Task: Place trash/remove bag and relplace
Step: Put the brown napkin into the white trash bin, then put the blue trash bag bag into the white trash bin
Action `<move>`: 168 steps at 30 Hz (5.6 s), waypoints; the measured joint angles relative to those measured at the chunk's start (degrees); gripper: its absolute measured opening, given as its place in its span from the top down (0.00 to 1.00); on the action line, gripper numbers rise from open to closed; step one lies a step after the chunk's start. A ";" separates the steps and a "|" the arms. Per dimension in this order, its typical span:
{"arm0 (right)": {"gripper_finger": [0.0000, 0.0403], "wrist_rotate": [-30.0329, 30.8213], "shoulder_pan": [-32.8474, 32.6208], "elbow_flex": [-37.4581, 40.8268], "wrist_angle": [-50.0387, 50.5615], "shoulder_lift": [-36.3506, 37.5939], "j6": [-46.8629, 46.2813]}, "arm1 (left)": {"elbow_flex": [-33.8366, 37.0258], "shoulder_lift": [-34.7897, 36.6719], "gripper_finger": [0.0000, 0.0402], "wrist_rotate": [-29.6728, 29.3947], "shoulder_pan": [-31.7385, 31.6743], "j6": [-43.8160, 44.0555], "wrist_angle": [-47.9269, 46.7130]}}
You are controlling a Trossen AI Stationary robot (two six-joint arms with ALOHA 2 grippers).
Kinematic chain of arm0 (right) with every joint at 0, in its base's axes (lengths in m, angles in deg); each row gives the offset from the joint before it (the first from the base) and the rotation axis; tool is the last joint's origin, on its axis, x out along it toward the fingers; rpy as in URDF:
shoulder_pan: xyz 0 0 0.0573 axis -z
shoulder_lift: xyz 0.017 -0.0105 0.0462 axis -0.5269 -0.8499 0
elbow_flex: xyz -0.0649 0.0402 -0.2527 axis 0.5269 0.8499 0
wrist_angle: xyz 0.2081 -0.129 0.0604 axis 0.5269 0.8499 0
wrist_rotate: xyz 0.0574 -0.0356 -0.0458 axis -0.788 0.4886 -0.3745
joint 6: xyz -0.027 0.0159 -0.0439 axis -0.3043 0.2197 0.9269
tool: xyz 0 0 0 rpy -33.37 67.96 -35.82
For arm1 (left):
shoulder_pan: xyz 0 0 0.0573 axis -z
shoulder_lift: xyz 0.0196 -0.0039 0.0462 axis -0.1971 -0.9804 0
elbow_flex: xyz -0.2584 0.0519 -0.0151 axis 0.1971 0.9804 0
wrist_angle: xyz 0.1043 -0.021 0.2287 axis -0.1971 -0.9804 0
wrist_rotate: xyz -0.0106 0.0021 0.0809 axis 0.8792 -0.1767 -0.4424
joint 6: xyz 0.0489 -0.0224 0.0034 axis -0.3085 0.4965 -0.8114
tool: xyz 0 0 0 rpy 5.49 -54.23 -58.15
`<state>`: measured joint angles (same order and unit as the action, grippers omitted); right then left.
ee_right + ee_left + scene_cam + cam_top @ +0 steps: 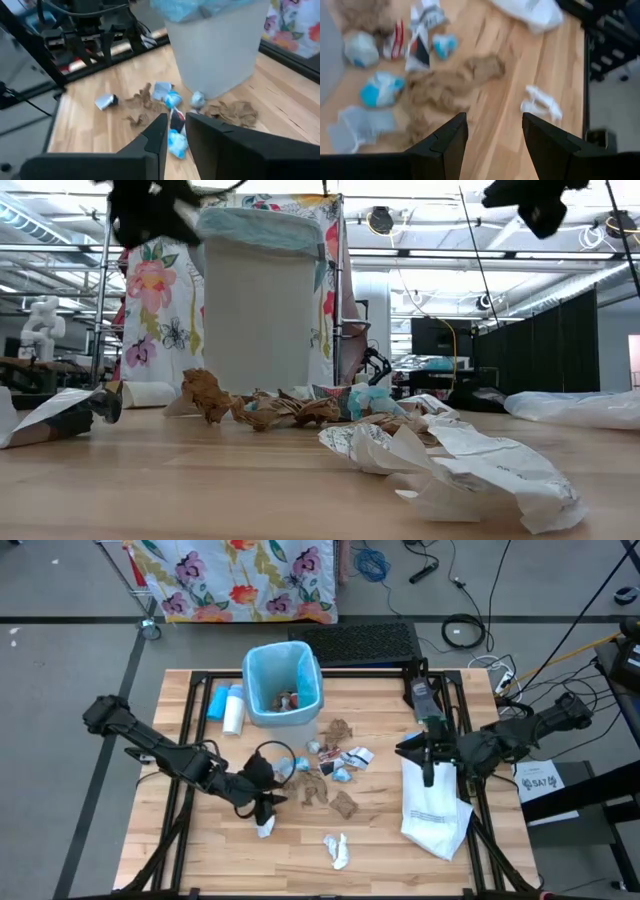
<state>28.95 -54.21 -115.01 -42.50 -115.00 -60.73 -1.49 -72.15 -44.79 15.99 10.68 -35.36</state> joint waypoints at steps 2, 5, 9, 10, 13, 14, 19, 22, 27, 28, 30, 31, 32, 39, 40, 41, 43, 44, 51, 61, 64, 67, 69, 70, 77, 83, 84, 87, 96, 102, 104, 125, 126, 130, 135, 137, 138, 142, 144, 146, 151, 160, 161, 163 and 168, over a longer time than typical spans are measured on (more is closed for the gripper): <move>0.85 -0.02 -0.02 -3.65 2.06 -4.28 -0.74 | 2.95 1.74 0.52 1.34 0.00 -0.04 1.39; 0.85 -0.16 0.18 -8.63 5.36 -11.22 -1.20 | 6.20 5.46 0.52 2.20 0.15 -0.41 2.10; 0.85 -0.55 1.48 -15.81 9.66 -20.91 -2.48 | 9.90 11.10 0.52 3.27 0.33 -2.82 2.69; 0.85 -0.66 1.80 -17.76 10.49 -23.12 -3.03 | 10.85 12.68 0.52 3.29 0.33 -3.41 2.77; 0.85 -1.05 2.39 -23.71 14.59 -29.27 -4.45 | 14.28 17.64 0.52 3.32 0.33 -4.47 2.46; 0.85 -1.68 2.56 -25.88 15.80 -31.18 -4.67 | 15.41 19.23 0.52 3.33 0.33 -4.53 2.14; 0.85 -4.52 3.43 -36.03 25.08 -40.17 -7.91 | 20.35 27.98 0.52 2.31 0.33 -4.51 -3.60; 0.85 -7.47 4.82 -40.76 30.12 -44.25 -14.17 | 22.40 33.92 0.52 1.95 0.33 -4.49 -7.90; 0.85 -16.56 7.54 -44.10 32.83 -49.13 -22.95 | 23.27 42.74 0.52 1.91 0.33 -4.53 -17.36; 0.85 -17.16 7.96 -44.13 32.92 -49.87 -24.23 | 23.27 44.67 0.52 1.91 0.33 -4.53 -18.76; 0.85 -17.23 8.62 -44.13 32.89 -51.21 -27.67 | 23.27 48.32 0.52 1.86 0.31 -4.51 -20.75; 0.85 -17.18 9.00 -44.13 32.87 -51.90 -29.31 | 23.27 50.16 0.52 1.83 0.33 -4.60 -20.92; 0.85 -17.18 9.38 -44.13 32.77 -52.49 -30.50 | 23.27 51.79 0.52 1.47 0.33 -4.82 -20.96; 0.85 -17.05 11.27 -44.15 29.73 -57.61 -30.14 | 23.27 58.20 0.52 -2.36 0.33 -4.90 -22.99; 0.85 -17.22 11.68 -44.15 29.91 -58.51 -30.14 | 23.27 58.45 0.52 -2.36 0.33 -4.81 -22.90; 0.85 -17.61 12.08 -44.15 30.32 -59.39 -30.71 | 23.27 58.58 0.52 -2.39 0.33 -4.71 -22.74; 0.84 -19.22 12.88 -44.15 31.50 -61.42 -32.44 | 23.27 58.58 0.52 -2.42 0.33 -4.51 -22.67; 0.83 -20.53 13.20 -44.15 31.89 -62.51 -32.59 | 23.27 58.56 0.52 -2.40 0.33 -4.51 -22.67; 0.67 -32.28 12.32 -44.15 27.23 -70.09 -26.64 | 23.27 58.56 0.52 -2.38 0.32 -4.49 -22.64; 0.45 -31.80 9.88 -44.15 23.38 -75.99 -26.81 | 23.27 58.53 0.52 -2.33 0.32 -4.43 -22.58; 0.43 -30.67 9.86 -44.18 23.38 -78.40 -28.27 | 23.24 58.53 0.52 -2.31 0.33 -4.42 -22.53; 0.53 -30.38 9.92 -44.45 23.39 -79.52 -29.33 | 23.24 58.51 0.52 -2.27 0.33 -4.40 -22.30; 0.68 -30.07 9.92 -44.37 24.04 -79.48 -29.99 | 23.24 58.51 0.52 -2.22 0.33 -4.41 -22.06; 0.77 -29.96 9.89 -44.31 24.69 -79.11 -30.61 | 23.24 58.51 0.52 -2.15 0.33 -4.41 -21.96; 0.98 -30.85 10.04 -44.18 30.03 -71.49 -33.11 | 23.20 58.51 0.52 -2.09 0.33 -4.35 -20.33; 0.99 -26.67 10.82 -44.09 33.53 -61.47 -35.98 | 23.20 58.51 0.52 -2.09 0.33 -4.38 -19.65; 1.00 -25.77 10.96 -44.14 33.46 -59.83 -36.00 | 23.19 58.51 0.52 -2.10 0.32 -4.48 -19.67; 1.00 -21.12 11.48 -44.17 33.18 -54.82 -35.98 | 23.20 58.51 0.52 -3.25 0.33 -4.75 -19.86; 1.00 -2.73 15.22 -51.96 33.40 -43.71 -24.83 | 23.18 58.51 0.52 -9.14 0.33 -0.75 -19.38; 1.00 -7.35 24.50 -58.06 22.11 -44.25 -3.02 | 23.18 58.51 0.52 -11.43 0.31 5.59 -19.50; 1.00 -11.87 28.24 -58.58 17.51 -44.94 2.15 | 23.18 58.51 0.52 -11.87 0.33 5.79 -19.54; 0.93 -36.72 39.88 -58.82 -9.65 -59.56 16.66 | 23.20 58.51 0.52 -13.74 0.32 6.20 -15.49; 0.91 -36.74 39.59 -58.82 -10.54 -60.15 16.90 | 23.20 58.51 0.52 -13.74 0.32 6.20 -15.33; 0.80 -36.87 38.84 -58.82 -10.22 -61.36 16.86 | 23.20 58.51 0.52 -13.74 0.33 6.18 -15.47; 0.65 -36.40 38.80 -58.82 -10.02 -61.00 17.00 | 23.20 58.51 0.52 -13.74 0.33 6.16 -15.54; 0.60 -36.29 38.95 -58.82 -10.08 -60.67 16.80 | 23.20 58.51 0.52 -13.74 0.33 5.95 -15.69; 0.58 -36.21 38.97 -58.82 -9.86 -60.43 16.58 | 23.20 58.51 0.52 -13.74 0.33 5.61 -15.70; 0.54 -34.73 38.95 -58.82 -9.95 -60.09 15.48 | 23.20 58.51 0.52 -13.73 0.32 4.19 -15.71; 0.54 -35.15 38.81 -58.82 -8.76 -60.31 15.25 | 23.20 58.51 0.52 -13.72 0.33 4.19 -15.71; 0.54 -34.26 38.69 -58.82 -7.53 -60.48 15.26 | 23.20 58.51 0.52 -13.72 0.31 4.19 -15.72; 0.55 -27.77 38.48 -58.82 -10.65 -60.50 10.02 | 23.20 58.51 0.52 -13.72 0.33 4.10 -15.88; 0.56 -27.13 37.18 -58.82 -10.72 -60.50 10.01 | 23.22 58.51 0.52 -13.70 0.32 -0.12 -17.27; 0.56 -26.07 37.18 -58.82 -10.11 -60.50 8.90 | 23.22 58.51 0.52 -13.69 0.33 -0.40 -17.27; 0.56 -25.80 37.29 -58.82 -8.85 -60.44 7.62 | 23.22 58.51 0.52 -13.70 0.31 -0.31 -17.27; 0.56 -25.27 37.22 -58.82 5.03 -57.68 5.57 | 23.24 58.51 0.52 -13.40 0.33 -4.09 -17.29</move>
<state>3.68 -17.00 -173.83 -37.47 -172.69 -55.16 21.76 -13.63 -58.19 16.32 6.59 -52.64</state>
